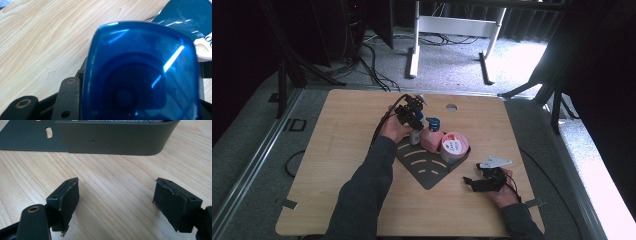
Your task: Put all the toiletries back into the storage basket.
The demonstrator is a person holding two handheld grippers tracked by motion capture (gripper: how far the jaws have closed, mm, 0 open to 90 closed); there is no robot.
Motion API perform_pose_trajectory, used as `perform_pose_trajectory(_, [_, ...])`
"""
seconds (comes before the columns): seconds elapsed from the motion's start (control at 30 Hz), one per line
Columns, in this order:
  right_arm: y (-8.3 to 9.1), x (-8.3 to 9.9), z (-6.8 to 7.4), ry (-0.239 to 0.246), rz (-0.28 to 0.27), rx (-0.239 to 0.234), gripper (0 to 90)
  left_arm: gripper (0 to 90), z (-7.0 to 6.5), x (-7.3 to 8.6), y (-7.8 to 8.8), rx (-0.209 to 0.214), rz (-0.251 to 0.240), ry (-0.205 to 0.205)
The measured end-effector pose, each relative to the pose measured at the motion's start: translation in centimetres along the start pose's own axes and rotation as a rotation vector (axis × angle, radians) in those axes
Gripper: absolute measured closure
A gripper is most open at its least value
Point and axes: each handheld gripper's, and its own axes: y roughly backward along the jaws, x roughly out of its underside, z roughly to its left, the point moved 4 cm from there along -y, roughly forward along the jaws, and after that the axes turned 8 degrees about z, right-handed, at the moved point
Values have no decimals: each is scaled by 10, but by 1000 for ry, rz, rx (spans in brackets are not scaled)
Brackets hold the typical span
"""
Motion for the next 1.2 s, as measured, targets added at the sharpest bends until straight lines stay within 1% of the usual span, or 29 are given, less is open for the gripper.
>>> perform_pose_trajectory(0.3, [0,0,0,1,0,1,204,551,2,-1,-4,4,-6,11])
perform_pose_trajectory(0.4, [0,0,0,1,0,1,204,551,1,-1,-5,1,-5,3])
perform_pose_trajectory(0.8, [0,0,0,1,0,1,204,551,0,-2,-11,8,-6,12])
perform_pose_trajectory(0.93, [0,0,0,1,0,1,204,550,0,-2,-12,4,-1,7])
perform_pose_trajectory(1.03, [0,0,0,1,0,1,204,551,0,-3,-13,6,-5,12])
perform_pose_trajectory(1.2, [0,0,0,1,0,1,204,550,0,-3,-15,5,-7,6])
